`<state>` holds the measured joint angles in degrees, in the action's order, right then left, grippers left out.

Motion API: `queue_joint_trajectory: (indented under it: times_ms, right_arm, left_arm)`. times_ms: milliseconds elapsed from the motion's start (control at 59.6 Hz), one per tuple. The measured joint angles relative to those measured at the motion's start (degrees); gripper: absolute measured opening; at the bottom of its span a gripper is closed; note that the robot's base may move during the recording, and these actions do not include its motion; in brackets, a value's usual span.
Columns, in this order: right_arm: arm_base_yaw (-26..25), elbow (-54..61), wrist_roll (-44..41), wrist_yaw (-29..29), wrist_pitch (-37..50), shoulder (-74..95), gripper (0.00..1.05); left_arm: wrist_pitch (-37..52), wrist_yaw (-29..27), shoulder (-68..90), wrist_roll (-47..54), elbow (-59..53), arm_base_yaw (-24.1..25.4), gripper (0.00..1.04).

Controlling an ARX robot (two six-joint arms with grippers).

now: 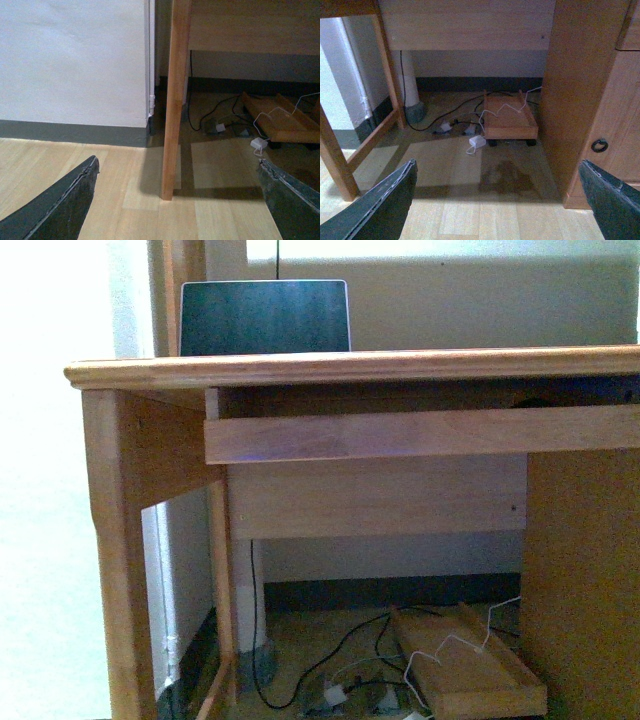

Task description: Place mouse

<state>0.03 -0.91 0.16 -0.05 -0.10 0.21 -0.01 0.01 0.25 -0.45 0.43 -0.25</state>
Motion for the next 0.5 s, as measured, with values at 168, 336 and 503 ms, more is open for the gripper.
queue_joint_trajectory:
  times_ms: [168, 336, 503]
  right_arm:
    - [0.0, 0.0, 0.0, 0.04, 0.0, 0.0, 0.97]
    - [0.0, 0.0, 0.0, 0.13, 0.0, 0.07, 0.97]
    - [0.0, 0.0, -0.02, 0.04, 0.0, 0.04, 0.97]
  left_arm:
    - [0.0, -0.02, 0.0, 0.0, 0.0, 0.0, 0.97]
    - [0.0, 0.0, 0.0, 0.0, 0.0, 0.0, 0.97]
    - [-0.02, -0.02, -0.02, 0.0, 0.0, 0.0, 0.97]
